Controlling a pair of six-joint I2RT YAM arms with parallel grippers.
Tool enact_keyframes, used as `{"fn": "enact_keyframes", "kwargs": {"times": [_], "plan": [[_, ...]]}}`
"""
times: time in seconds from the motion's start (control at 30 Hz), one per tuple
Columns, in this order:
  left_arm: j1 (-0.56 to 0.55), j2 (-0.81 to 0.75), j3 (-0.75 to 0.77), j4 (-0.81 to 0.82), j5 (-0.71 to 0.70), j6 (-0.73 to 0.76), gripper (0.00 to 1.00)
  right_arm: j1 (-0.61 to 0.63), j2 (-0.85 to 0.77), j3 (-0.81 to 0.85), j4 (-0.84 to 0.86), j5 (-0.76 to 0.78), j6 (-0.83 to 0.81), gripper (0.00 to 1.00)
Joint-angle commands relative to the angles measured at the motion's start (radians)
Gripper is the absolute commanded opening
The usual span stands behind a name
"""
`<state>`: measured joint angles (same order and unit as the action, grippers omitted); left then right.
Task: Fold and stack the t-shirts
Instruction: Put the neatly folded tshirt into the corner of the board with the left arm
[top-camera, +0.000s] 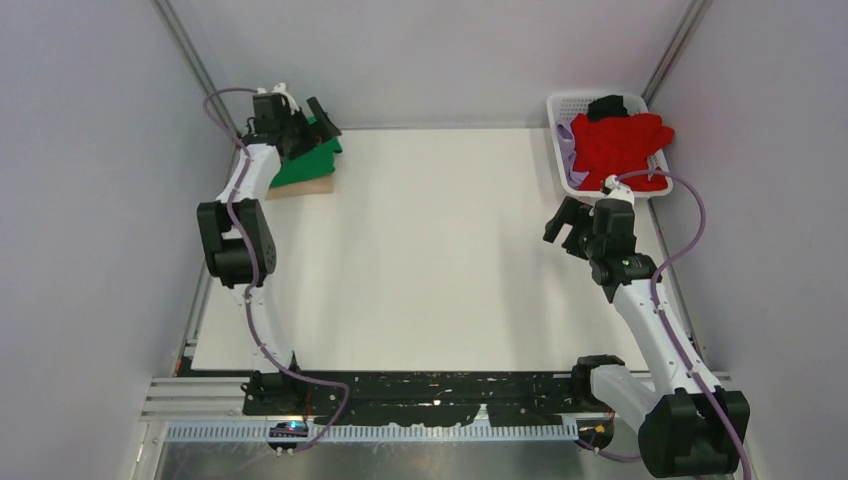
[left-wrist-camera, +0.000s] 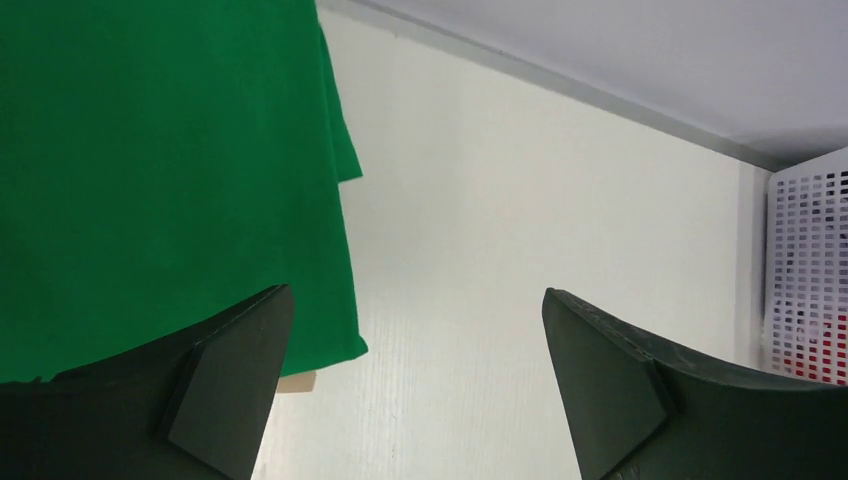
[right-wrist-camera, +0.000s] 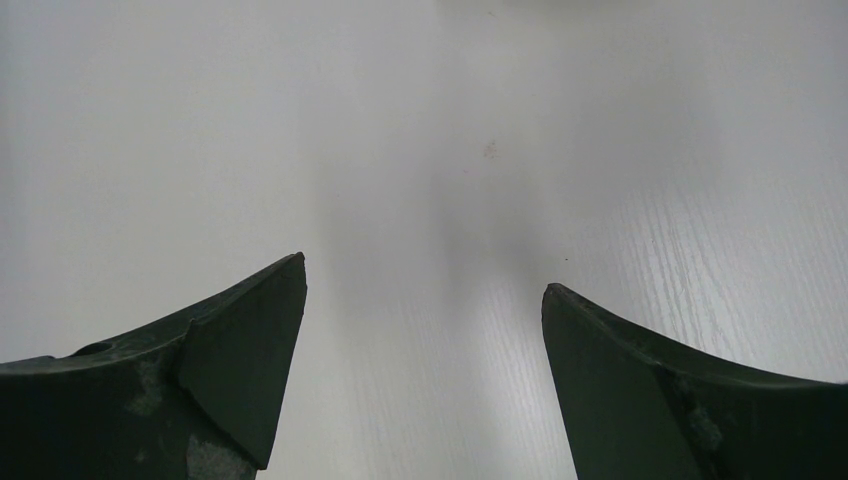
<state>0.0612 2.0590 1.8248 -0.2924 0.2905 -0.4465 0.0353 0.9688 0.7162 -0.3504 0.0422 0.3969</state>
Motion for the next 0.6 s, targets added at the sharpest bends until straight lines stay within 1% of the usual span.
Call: {"fn": "enact_keyframes", "kwargs": {"times": [0.0,0.13,0.3,0.43,0.57], "plan": [[0.006,0.119,0.047,0.028,0.115,-0.151,1.00,-0.005,-0.002,0.004,0.055,-0.004,-0.022,0.95],[0.006,0.213,0.122,-0.055,0.078,-0.164,1.00,-0.005,-0.005,-0.008,0.068,-0.016,-0.029,0.95],[0.007,0.265,0.135,-0.112,0.088,-0.183,1.00,-0.005,-0.008,-0.011,0.069,-0.012,-0.031,0.95],[0.002,0.239,0.129,-0.112,0.120,-0.175,1.00,-0.007,-0.016,-0.009,0.070,-0.020,-0.030,0.95],[0.000,0.142,0.148,-0.155,0.110,-0.134,0.99,-0.005,-0.040,-0.007,0.070,-0.022,-0.031,0.95]]}}
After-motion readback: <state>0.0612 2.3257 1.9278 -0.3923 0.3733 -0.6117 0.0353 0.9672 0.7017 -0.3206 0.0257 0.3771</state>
